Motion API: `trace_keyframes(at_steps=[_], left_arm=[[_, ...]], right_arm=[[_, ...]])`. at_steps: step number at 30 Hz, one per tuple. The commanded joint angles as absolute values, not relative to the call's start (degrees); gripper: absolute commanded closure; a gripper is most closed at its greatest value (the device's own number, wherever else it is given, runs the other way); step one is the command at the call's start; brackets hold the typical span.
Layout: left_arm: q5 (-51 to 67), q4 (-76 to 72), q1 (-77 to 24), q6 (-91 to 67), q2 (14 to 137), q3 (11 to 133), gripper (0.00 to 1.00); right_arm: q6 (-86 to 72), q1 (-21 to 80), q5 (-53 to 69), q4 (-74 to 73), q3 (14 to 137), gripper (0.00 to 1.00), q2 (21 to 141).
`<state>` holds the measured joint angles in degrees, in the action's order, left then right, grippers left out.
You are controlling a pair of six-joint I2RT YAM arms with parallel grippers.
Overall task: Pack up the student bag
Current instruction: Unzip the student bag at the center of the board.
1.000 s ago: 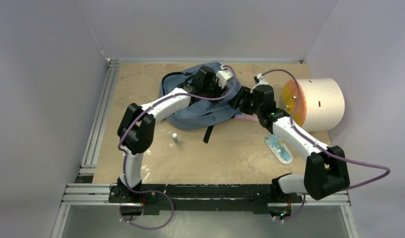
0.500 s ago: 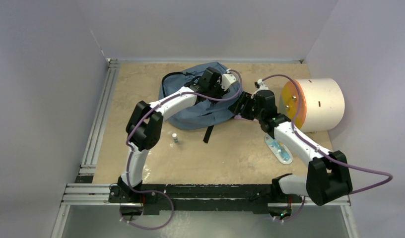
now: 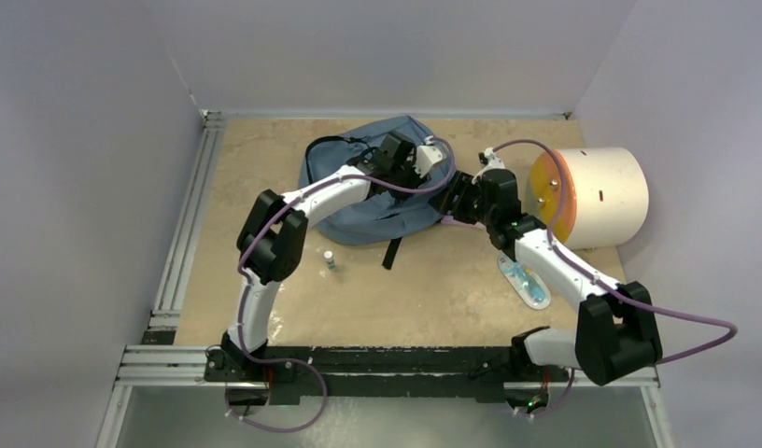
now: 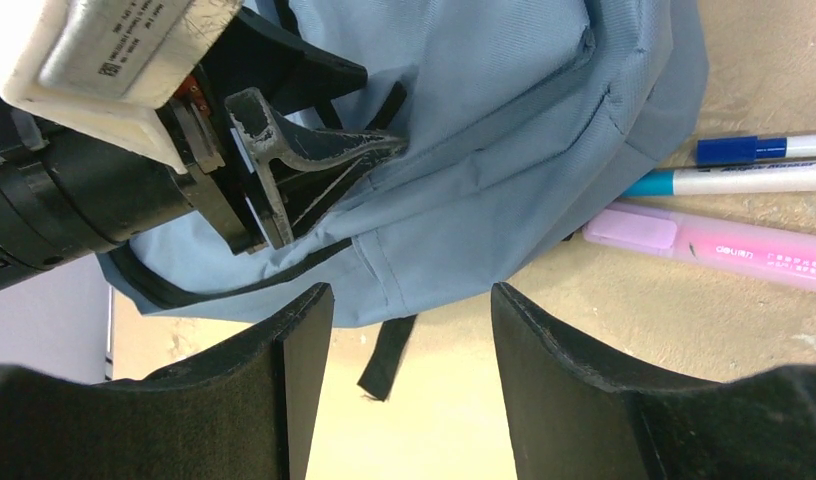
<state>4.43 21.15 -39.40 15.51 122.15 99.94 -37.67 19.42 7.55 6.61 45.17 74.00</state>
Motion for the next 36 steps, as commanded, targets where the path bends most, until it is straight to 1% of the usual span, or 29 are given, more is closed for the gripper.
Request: trace_keyframes(at_steps=[1, 3, 5, 8, 10, 11, 12, 18, 23, 32, 36], left_arm=[[7.36, 22.12, -39.38, 14.33, 119.71, 99.05, 0.56], [6.92, 22.20, -39.38, 14.50, 119.90, 99.03, 0.57], [5.84, 22.50, -39.41, 14.82, 120.37, 99.22, 0.63], [4.26, 22.59, -39.38, 15.15, 120.75, 99.40, 0.79], [3.02, 22.30, -39.38, 15.29, 120.76, 99.61, 0.93], [2.20, 22.11, -39.42, 15.29, 120.68, 99.70, 0.98], [1.38, 21.94, -39.39, 15.37, 120.55, 99.83, 1.00], [-4.56, 19.31, -39.46, 14.02, 118.56, 100.42, 1.00], [-7.18, 15.96, -39.29, 11.73, 115.56, 100.17, 1.00], [-7.23, 13.14, -39.29, 8.66, 112.65, 100.26, 1.00], [-7.00, 13.78, -39.29, 8.55, 112.64, 100.93, 1.00]], right_arm=[[-38.65, 19.21, 8.82, 9.54, 44.35, 0.39, 74.65], [-38.75, 19.21, 9.12, 9.71, 44.22, 0.39, 74.85], [-38.71, 19.18, 9.19, 9.76, 44.21, 0.39, 74.92], [-38.73, 19.20, 9.14, 9.92, 44.12, 0.39, 74.97], [-39.12, 19.16, 9.34, 10.28, 44.04, 0.39, 75.17], [-39.36, 19.16, 9.75, 10.73, 44.03, 0.39, 75.36], [-39.78, 19.16, 10.14, 11.30, 44.10, 0.39, 75.61], [-47.18, 19.16, 12.14, 16.76, 45.19, 0.39, 79.46], [-52.49, 19.38, 12.96, 20.79, 46.10, 0.40, 83.77], [-54.62, 22.48, 13.25, 20.33, 50.94, 0.37, 90.13], [-53.65, 25.70, 10.19, 19.96, 52.82, 0.36, 91.93]])
